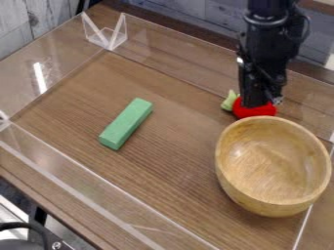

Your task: Move the red object to the left side of the table

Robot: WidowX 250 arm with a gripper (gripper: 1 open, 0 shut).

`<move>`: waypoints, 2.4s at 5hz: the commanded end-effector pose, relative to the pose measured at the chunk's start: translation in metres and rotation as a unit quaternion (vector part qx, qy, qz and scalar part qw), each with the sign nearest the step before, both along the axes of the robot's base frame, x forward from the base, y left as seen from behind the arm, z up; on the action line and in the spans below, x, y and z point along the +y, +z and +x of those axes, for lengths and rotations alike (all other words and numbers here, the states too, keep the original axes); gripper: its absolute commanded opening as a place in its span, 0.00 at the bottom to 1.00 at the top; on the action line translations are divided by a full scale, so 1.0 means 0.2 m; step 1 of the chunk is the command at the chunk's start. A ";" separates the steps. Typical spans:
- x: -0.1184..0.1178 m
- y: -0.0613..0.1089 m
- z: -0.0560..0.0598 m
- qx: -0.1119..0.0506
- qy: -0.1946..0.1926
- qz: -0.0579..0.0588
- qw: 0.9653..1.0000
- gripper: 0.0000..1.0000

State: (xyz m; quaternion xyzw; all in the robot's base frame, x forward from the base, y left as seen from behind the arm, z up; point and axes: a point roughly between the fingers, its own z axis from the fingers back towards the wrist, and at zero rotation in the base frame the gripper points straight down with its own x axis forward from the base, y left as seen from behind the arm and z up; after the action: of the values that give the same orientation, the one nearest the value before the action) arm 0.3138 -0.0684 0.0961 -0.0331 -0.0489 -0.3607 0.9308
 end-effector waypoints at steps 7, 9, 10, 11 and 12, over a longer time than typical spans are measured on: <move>-0.10 -0.05 0.28 -0.014 0.086 -0.003 0.996 0.00; 0.01 -0.10 0.31 -0.003 0.102 0.001 0.995 0.00; 0.09 -0.13 0.29 0.003 0.102 0.002 0.995 0.00; 0.08 -0.09 0.27 0.000 0.116 0.002 0.993 0.00; 0.07 -0.05 0.26 -0.004 0.129 0.003 0.992 0.00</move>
State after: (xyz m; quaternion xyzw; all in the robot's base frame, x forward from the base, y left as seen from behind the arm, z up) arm 0.3613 -0.0524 0.0575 -0.0283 -0.0154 -0.2348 0.9715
